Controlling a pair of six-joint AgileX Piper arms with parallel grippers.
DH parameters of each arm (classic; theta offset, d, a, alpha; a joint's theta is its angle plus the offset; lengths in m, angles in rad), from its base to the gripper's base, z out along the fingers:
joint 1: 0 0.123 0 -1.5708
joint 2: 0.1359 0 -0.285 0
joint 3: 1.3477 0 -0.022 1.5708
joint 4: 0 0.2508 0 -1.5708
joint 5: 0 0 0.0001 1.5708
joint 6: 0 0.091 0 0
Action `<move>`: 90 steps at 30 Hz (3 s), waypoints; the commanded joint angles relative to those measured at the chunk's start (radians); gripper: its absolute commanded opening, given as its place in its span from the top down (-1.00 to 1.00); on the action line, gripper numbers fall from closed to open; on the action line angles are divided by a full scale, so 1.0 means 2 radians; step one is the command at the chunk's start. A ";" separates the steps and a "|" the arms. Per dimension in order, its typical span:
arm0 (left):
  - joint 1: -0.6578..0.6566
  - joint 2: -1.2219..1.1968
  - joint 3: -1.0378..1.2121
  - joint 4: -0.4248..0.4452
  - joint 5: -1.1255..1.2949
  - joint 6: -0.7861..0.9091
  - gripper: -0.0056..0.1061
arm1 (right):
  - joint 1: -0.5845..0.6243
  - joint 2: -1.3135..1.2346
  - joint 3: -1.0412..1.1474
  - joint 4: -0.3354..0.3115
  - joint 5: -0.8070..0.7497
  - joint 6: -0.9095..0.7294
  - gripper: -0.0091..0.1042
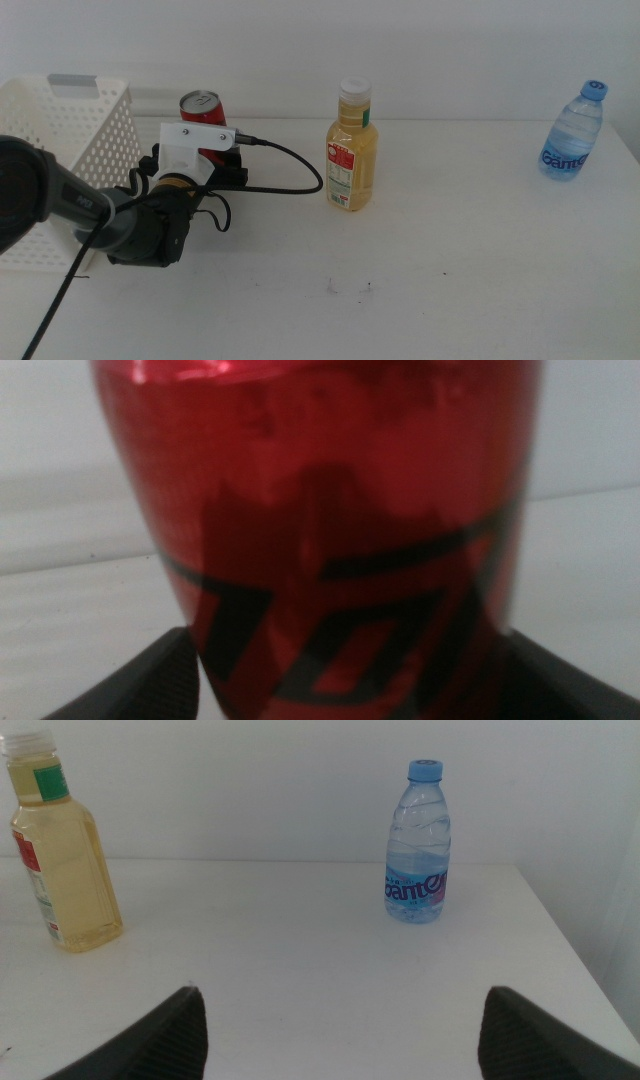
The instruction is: Use arms to grab the bottles and put them into the dustbin to the left of the table.
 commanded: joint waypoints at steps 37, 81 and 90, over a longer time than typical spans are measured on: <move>0.035 -0.401 -0.059 0.004 0.793 0.048 0.93 | -0.004 -0.002 0.002 -0.003 -0.005 -0.004 -0.76; 0.220 -0.171 -0.397 0.039 1.053 0.146 -0.78 | -0.004 -0.002 0.002 -0.003 -0.005 -0.004 -0.76; 0.038 -0.391 -0.119 0.034 0.717 0.093 -0.78 | -0.004 -0.002 0.002 -0.003 -0.005 -0.004 -0.76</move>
